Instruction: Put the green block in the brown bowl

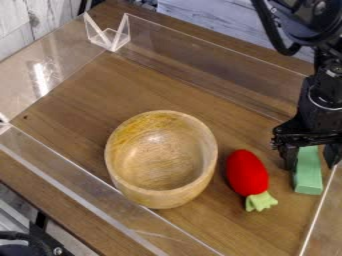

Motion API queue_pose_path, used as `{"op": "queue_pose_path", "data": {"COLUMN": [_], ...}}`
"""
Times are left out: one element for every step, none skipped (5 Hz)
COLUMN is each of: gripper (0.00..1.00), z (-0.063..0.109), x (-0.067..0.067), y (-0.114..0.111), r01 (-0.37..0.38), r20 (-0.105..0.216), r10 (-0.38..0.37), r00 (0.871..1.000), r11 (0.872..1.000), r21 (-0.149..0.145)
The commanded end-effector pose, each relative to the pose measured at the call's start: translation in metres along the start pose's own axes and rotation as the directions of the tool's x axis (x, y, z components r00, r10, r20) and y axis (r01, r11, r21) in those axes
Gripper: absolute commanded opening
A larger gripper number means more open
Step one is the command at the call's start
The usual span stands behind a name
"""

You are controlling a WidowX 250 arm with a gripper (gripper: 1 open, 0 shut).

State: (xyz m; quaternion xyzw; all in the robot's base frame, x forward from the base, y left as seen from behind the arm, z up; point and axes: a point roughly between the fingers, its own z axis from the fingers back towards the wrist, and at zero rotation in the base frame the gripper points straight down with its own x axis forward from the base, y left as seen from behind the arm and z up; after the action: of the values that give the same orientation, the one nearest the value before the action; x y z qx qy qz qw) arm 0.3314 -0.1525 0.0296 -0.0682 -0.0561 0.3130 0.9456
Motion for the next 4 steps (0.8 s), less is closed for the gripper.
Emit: {"op": "queue_pose_path", "data": {"gripper": [0.0, 0.0, 0.0, 0.0], "z": [0.008, 0.012, 0.017, 0.017], "x": [0.014, 0.02, 0.018, 0.017], "y": [0.004, 0.018, 0.014, 0.01], "r01": [0.013, 0.033, 0.052, 0.068], "r20": [0.027, 0.027, 0.028, 0.028], "r10": [-0.012, -0.031, -0.051, -0.068], "r00": [1.0, 0.999, 0.998, 0.997], "r11": [0.999, 0.999, 0.998, 0.997], "r21": [-0.045, -0.04, -0.031, -0.02]}}
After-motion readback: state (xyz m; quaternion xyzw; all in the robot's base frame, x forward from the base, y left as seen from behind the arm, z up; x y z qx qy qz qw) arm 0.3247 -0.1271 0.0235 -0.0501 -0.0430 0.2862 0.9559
